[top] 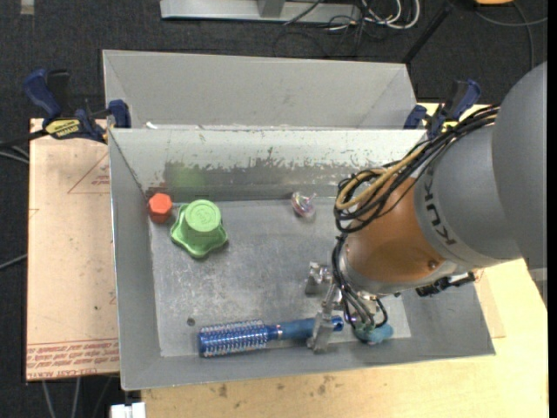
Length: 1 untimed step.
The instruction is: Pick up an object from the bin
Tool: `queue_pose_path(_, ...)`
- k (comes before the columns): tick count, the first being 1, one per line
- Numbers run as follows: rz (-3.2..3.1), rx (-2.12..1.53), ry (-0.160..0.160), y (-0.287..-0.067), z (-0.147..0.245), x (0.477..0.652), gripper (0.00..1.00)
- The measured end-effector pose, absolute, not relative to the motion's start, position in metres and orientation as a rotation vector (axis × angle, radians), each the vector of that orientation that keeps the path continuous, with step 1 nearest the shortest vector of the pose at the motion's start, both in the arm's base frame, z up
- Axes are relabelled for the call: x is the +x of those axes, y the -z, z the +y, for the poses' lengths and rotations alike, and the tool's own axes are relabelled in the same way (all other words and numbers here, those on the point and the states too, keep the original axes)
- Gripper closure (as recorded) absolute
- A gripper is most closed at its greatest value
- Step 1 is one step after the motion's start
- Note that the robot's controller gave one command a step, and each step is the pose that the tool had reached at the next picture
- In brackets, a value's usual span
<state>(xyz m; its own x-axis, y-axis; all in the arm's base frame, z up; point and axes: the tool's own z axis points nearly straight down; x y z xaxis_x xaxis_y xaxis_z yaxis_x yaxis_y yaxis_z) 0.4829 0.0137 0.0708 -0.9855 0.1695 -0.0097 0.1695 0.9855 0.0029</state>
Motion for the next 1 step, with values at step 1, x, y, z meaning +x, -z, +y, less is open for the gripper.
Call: queue_pose_path(1,3.131,0.266,-0.001,-0.0701,0.013,0.4803,1.0)
